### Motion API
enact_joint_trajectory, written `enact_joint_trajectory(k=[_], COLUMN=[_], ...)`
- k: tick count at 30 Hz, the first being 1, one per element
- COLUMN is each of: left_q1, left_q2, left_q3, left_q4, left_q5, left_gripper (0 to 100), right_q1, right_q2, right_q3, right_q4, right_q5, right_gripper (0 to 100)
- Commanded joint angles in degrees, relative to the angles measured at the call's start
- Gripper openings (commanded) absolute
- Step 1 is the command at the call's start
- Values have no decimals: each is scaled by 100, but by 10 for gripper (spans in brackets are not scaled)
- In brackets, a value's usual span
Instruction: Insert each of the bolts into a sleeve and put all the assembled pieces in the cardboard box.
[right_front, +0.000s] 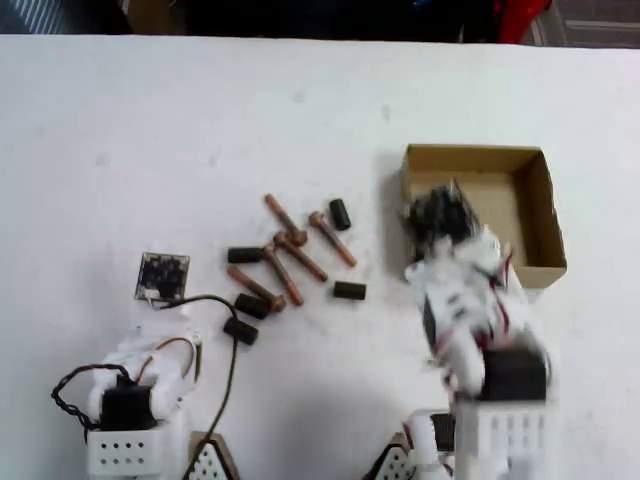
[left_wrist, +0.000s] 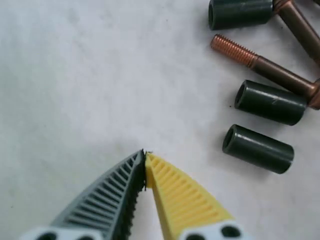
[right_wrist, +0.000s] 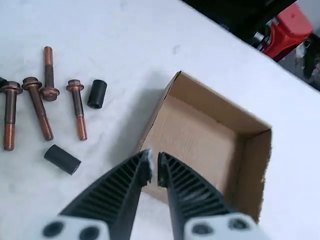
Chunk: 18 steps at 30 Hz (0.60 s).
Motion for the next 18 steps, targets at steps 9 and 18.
enact_joint_trajectory(k=[9, 18], left_q1=[-22, -22], left_q2=[-31, -31], left_q3=[-9, -9], left_q4=[-149, -149], left_q5=[35, 35], left_gripper=[24, 24], right_q1=[-1393, -1859], right_q2=[4057, 6431], right_q3=[-2453, -3859], right_q4=[637, 611], right_q5=[-1011, -1424], right_gripper=[19, 112])
